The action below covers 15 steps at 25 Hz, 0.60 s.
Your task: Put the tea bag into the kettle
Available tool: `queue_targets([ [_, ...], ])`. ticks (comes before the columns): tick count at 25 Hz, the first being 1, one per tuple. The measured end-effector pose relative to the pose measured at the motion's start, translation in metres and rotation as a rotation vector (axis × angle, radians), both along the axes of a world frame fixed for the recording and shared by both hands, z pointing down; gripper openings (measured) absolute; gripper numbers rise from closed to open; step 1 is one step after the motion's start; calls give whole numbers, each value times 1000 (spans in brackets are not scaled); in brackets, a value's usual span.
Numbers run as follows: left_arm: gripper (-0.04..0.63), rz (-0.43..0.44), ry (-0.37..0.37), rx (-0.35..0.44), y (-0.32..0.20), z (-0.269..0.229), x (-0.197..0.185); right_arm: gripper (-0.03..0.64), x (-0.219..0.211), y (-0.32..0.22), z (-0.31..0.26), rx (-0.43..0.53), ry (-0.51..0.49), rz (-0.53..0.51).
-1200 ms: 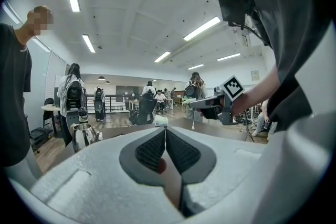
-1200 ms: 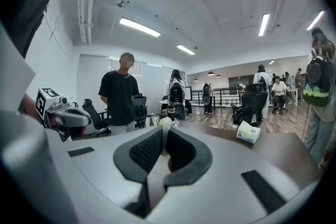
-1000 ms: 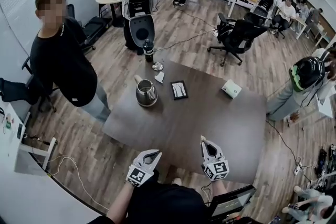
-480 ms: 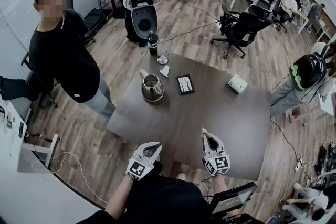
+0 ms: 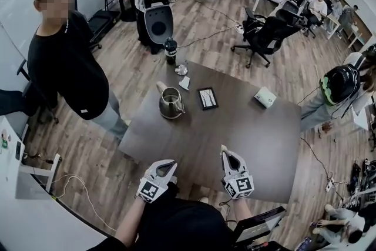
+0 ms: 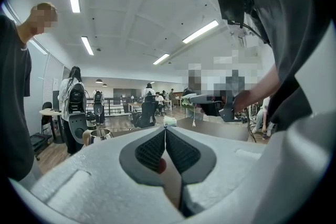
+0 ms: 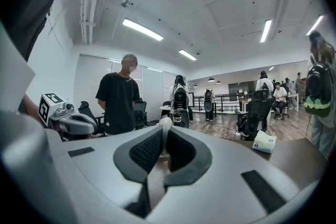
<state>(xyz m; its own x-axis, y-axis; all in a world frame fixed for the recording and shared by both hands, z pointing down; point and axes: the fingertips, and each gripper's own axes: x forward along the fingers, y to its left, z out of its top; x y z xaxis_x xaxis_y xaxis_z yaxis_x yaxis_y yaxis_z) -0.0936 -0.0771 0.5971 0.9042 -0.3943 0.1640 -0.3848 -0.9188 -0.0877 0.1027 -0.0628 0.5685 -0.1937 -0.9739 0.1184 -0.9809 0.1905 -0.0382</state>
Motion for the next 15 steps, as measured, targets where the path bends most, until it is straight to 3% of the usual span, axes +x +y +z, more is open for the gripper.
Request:
queue_targets([
  [15, 6, -27, 12, -9, -15, 16, -29, 20, -38, -20, 4, 22, 2, -22],
])
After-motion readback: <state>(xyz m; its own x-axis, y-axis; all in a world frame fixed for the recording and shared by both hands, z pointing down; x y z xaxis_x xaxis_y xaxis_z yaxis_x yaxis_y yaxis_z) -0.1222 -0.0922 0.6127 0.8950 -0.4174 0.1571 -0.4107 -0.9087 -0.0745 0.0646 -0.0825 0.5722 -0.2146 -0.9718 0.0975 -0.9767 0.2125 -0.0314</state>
